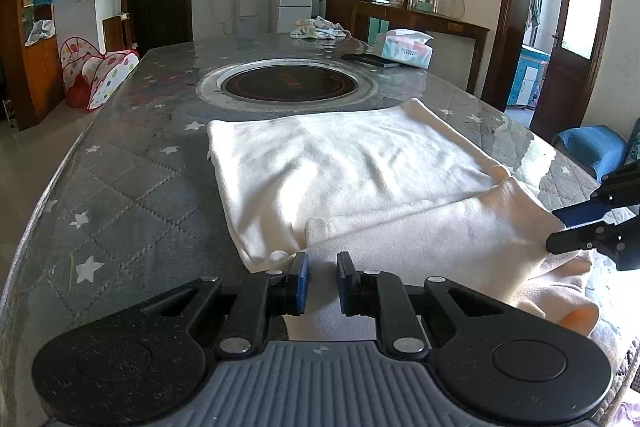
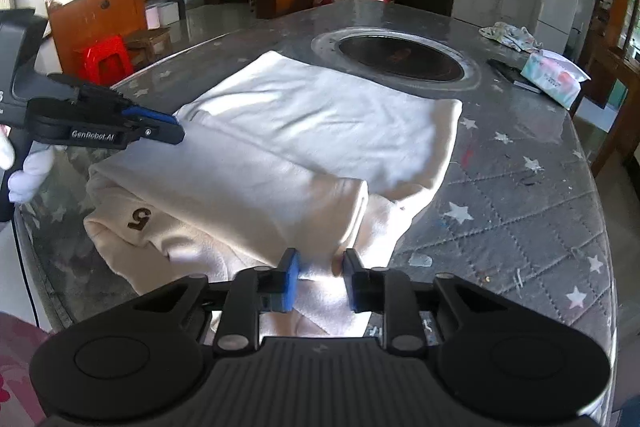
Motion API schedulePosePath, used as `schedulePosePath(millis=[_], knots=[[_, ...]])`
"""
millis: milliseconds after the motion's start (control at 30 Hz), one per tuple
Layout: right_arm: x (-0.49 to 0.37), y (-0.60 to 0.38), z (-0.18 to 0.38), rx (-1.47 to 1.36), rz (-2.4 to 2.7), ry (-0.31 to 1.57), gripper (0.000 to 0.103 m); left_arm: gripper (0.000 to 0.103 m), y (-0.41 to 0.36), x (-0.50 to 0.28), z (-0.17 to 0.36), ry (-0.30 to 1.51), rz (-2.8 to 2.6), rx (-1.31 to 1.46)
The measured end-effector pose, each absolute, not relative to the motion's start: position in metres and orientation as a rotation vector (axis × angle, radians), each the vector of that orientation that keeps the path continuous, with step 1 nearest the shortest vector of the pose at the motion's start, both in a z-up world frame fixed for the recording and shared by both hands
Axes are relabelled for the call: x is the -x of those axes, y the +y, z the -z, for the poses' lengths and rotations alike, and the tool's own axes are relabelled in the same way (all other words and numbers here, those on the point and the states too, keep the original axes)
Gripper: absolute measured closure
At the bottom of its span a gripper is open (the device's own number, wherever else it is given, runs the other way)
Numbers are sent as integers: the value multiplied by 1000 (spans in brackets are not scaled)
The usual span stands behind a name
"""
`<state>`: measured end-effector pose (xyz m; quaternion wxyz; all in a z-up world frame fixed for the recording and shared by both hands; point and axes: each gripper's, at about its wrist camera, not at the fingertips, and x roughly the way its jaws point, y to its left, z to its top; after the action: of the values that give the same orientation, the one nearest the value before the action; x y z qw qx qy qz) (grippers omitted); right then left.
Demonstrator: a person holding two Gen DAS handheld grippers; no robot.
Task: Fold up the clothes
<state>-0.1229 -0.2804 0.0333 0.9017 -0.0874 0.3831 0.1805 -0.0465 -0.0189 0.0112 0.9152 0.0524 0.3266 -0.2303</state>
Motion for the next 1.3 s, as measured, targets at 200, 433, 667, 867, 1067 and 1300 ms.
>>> schedulePosePath(millis=[200, 433, 667, 867, 1067, 1300], knots=[[132, -283, -51, 137, -404, 785, 97, 84, -17, 45, -12, 674, 490, -115], [130, -288, -43, 161, -372, 817, 90, 84, -17, 47, -16, 675, 500, -142], [110, -277, -57, 169, -382, 714, 90, 83, -31, 54, -30, 642, 550, -145], [81, -262, -34, 188, -397, 741, 89, 83, -43, 51, -16, 681, 566, -159], [91, -265, -32, 218, -405, 755, 85, 76, -36, 59, -18, 672, 564, -173], [119, -258, -33, 283, -472, 762, 85, 71, -42, 87, -19, 648, 615, -249]])
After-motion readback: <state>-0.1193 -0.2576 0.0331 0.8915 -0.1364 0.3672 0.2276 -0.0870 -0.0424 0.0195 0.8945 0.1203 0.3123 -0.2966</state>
